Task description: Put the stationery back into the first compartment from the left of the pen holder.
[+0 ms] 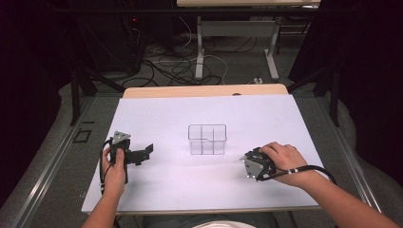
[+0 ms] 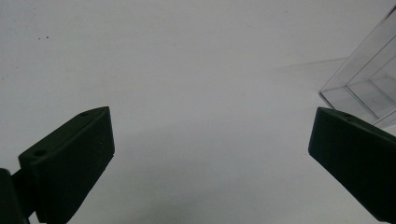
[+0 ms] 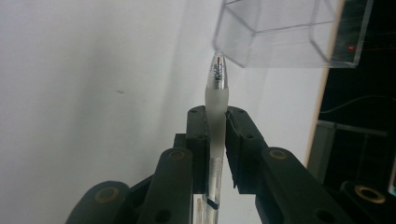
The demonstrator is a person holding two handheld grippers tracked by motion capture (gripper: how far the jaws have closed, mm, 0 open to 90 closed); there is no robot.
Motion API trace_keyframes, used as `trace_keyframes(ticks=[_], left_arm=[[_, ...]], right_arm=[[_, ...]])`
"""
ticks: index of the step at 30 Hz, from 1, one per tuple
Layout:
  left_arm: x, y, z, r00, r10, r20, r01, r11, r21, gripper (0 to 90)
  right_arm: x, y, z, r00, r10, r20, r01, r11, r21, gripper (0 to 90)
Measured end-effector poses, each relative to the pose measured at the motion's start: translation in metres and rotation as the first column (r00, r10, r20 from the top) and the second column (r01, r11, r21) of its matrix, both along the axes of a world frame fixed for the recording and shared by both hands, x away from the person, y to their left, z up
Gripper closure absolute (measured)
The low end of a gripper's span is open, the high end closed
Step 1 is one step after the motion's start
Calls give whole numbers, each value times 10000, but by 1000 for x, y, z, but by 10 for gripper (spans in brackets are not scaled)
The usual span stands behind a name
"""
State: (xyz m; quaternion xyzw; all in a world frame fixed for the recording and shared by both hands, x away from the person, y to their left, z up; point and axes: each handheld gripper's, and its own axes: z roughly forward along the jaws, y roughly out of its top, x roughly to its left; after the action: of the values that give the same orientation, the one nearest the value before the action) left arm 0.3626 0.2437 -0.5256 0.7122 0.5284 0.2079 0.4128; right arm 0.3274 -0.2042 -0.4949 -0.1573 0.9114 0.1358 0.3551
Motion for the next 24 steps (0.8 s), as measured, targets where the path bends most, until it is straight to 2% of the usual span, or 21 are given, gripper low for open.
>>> trace_keyframes(ticks=[3,6,7,8,9,10,11,12,13,14,15,19,21,22,24], left_arm=[[0,0,0,10000,8,-5,-8,10000,4,4],[0,0,0,10000,1,-21,-1,10000,6,4],[0,0,0,10000,-4,-24,4,10000,11,4],[0,0,0,10000,-3,-24,3,10000,12,4],[0,0,0,10000,1,-28,-1,10000,13,4],[0,0,0,10000,20,-37,-20,10000,5,4],[0,0,0,10000,22,-38,-22,10000,-1,4],[0,0,0,10000,16,-36,-16,10000,-4,4],[0,0,0,10000,7,-36,-7,10000,4,4],[0,0,0,10000,8,-13,-8,10000,-8,4],[0,0,0,10000,-1,-8,1,10000,-6,4],[0,0,0,10000,3,-5,-3,10000,-12,4],[0,0,0,10000,11,-16,-11,10000,-10,4],[0,0,0,10000,21,-23,-21,10000,-13,4],[0,0,-1,10000,27,-24,-27,10000,-15,4]], right_arm=[[3,1,5,9992,-375,123,366,9968,711,804],[6,2,11,9972,-724,186,691,9878,1394,805],[8,2,14,9973,-687,255,642,9868,1488,805],[8,3,16,9964,-781,325,712,9817,1764,804],[8,2,17,9940,-1048,304,959,9720,2144,804],[10,3,21,9947,-975,314,877,9688,2319,804],[8,2,22,9913,-1297,228,1190,9568,2652,804],[10,3,26,9918,-1234,321,1098,9544,2777,805],[11,3,28,9921,-1221,274,1077,9447,3096,805],[11,3,30,9892,-1458,142,1327,9327,3355,804],[12,3,34,9878,-1558,77,1442,9303,3373,804],[15,3,42,9834,-1790,-298,1737,8811,4399,804],[17,3,47,9808,-1902,-430,1879,8627,4694,805],[17,3,50,9800,-1914,-548,1938,8548,4814,804],[18,5,55,9805,-1866,-616,1924,8480,4939,804]])
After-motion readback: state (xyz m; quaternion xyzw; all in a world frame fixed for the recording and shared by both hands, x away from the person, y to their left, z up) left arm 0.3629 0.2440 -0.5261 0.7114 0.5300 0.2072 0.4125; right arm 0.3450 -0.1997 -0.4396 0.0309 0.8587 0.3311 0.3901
